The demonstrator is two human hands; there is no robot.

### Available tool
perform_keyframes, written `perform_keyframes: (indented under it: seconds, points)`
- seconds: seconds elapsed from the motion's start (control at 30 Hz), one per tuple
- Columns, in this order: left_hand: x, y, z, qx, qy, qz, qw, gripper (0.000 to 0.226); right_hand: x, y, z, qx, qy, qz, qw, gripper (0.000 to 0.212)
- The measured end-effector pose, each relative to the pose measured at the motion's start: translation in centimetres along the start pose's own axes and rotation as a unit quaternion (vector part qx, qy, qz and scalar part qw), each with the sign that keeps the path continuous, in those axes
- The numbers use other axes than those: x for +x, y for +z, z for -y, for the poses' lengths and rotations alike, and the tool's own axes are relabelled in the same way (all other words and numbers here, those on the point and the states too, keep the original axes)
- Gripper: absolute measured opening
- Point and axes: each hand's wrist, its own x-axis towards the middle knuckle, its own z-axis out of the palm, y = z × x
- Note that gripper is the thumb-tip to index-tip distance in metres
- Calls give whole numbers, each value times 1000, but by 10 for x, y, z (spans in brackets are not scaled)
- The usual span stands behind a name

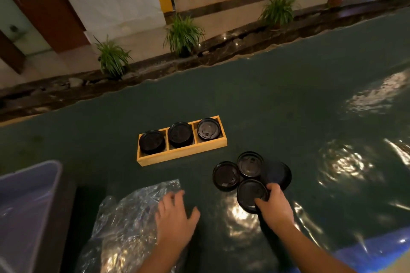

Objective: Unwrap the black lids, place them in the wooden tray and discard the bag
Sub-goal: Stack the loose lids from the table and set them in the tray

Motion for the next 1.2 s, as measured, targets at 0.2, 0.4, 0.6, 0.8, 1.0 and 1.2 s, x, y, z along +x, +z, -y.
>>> perform_keyframes:
  seconds: [0.2,0.4,0.6,0.8,1.0,1.2]
  points:
    - [8,-13,-60,-369,16,64,927,50,-1,-10,11,268,51,4,962,19]
    - [9,-26,-102,-733,-175,379,537,55,-28,-18,47,304,-27,130,944,16]
    - [15,-27,-104,-771,-175,420,446,43,-28,-32,53,174,-116,80,975,13]
    - [14,-31,-98,-787,-164,427,415,47,22,-53,35,221,-29,-26,975,7]
    - [17,-38,-87,-819,-173,411,360,54,76,-65,-13,80,142,-79,984,71]
    - [20,-40,-80,-824,-169,403,361,55,83,-57,-28,34,138,-69,987,63]
